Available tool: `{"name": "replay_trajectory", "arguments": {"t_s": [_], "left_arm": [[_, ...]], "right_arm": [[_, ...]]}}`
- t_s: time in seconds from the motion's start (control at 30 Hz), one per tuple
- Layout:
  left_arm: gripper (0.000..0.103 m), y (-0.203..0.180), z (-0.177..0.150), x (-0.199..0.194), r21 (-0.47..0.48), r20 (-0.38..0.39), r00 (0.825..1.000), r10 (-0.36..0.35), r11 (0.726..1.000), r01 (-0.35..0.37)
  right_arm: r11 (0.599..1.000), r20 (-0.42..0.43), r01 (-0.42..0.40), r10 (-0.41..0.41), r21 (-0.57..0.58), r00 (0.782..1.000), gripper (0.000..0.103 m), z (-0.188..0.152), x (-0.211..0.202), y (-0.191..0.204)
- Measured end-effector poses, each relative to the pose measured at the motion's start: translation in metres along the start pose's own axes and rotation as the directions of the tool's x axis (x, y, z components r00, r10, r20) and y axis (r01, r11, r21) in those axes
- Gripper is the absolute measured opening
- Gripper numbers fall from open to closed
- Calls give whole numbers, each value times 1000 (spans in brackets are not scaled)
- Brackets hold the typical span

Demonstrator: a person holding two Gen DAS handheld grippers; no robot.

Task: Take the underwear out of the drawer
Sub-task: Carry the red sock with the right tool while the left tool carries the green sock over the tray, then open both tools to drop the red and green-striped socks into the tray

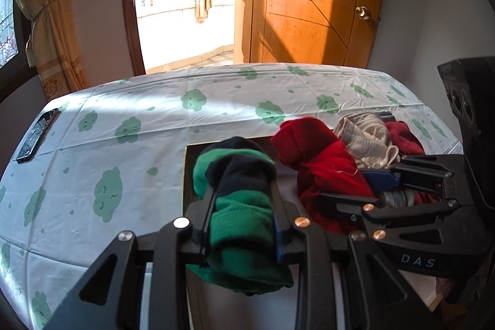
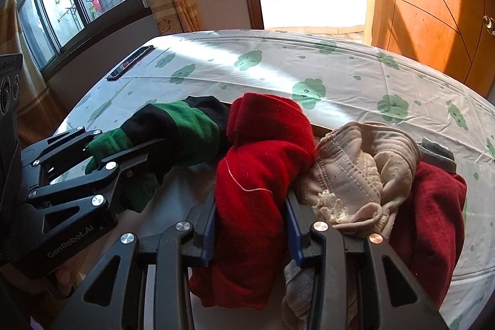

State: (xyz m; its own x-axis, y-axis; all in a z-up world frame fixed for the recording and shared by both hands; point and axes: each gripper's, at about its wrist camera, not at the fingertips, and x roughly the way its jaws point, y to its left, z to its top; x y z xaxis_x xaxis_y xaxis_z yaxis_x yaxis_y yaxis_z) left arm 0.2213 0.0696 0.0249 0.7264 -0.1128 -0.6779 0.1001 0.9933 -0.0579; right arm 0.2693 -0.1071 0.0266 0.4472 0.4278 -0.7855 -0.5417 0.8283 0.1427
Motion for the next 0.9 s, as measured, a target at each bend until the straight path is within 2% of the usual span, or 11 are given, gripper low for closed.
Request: {"name": "replay_trajectory", "arguments": {"t_s": [0.3,0.43,0.57,0.67,0.9], "left_arm": [[36,3,-1,-2,-16,6,1000,12,1000,-11],[36,2,-2,-5,-10,16,1000,14,1000,-14],[48,3,-3,-9,-21,29,999,24,1000,-24],[48,5,-4,-11,-30,32,999,22,999,-21],[50,0,-8,-20,-11,64,998,26,1000,-26]], "right_arm": [[1000,0,-5,5,1,1000,44,0,0,2],[1000,25,-17,17,8,1000,48,-2,-6,1],[1000,42,-16,15,7,999,50,-3,-13,3],[1000,45,-14,14,6,999,54,-6,-16,6],[1000,71,-24,22,17,997,56,-16,-26,12]]}}
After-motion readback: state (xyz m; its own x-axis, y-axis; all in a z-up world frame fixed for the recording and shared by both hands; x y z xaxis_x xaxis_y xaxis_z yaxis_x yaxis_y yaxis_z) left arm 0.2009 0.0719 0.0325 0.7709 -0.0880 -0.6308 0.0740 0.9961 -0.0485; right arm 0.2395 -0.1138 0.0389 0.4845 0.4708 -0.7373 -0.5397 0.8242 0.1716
